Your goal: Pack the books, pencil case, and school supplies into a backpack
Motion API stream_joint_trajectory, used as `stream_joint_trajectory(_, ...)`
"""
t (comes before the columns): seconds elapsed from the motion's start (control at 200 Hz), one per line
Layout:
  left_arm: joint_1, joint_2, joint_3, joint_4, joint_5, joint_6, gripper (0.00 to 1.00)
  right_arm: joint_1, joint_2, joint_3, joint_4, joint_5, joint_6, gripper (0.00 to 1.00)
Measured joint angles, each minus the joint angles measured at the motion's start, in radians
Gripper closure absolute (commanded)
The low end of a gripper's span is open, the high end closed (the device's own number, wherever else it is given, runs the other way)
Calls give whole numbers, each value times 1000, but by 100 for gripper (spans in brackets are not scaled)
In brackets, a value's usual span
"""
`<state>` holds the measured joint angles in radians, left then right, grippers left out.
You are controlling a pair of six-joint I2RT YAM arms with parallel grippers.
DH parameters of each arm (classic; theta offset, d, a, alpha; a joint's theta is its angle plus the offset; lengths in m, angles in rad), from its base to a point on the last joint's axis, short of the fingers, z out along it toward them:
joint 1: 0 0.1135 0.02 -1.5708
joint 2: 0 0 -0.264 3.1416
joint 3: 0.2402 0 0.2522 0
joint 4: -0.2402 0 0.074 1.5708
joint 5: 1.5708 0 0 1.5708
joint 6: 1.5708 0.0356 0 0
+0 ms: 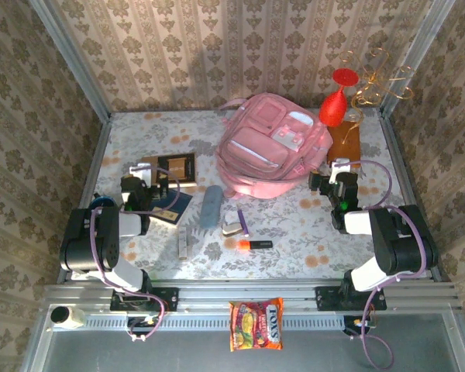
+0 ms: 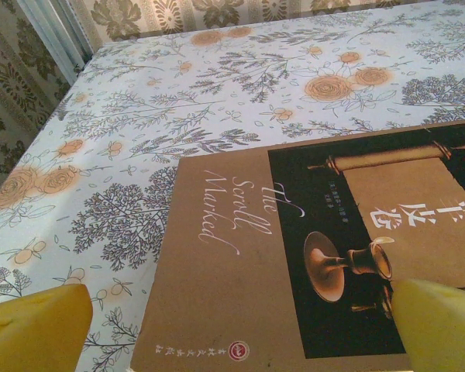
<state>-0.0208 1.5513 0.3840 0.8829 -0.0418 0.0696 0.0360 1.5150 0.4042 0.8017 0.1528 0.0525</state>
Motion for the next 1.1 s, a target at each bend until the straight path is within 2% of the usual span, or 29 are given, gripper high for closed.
stream_joint_trajectory(0.115, 0, -37, -4, -24, -28, -12, 0, 0, -120, 18, -124, 30, 8, 0)
stream_joint_trajectory(0.215, 0, -160, 5, -136, -104, -53, 0, 0, -267, 43, -219, 109, 71, 0)
stream_joint_trajectory(0.345, 0, -308, 101, -367, -196, -198, 0, -2, -424, 92, -371, 192, 218, 0)
stream_joint_trajectory(0.45, -10, -352, 167, -471, -175, -364, 3, -3, -469, 115, -472, 183, 358, 2)
stream_joint_trajectory(0.545, -67, -306, 225, -540, -108, -514, 5, 13, -405, 173, -586, 147, 474, 5)
stream_joint_trajectory(0.655, -206, -150, 359, -657, -23, -633, 5, 48, -256, 273, -690, 85, 555, 7)
stream_joint_trajectory(0.765, -344, 10, 517, -767, 38, -686, 5, 67, -122, 354, -764, 36, 588, 9)
stream_joint_trajectory(0.865, -438, 113, 623, -836, 79, -706, 7, 68, -25, 408, -805, 6, 602, 16)
stream_joint_trajectory(0.975, -497, 187, 693, -888, 122, -718, 10, 68, 60, 463, -835, -12, 606, 17)
stream_joint_trajectory(1.1, -518, 257, 759, -936, 153, -727, 16, 67, 139, 518, -846, -15, 605, 19)
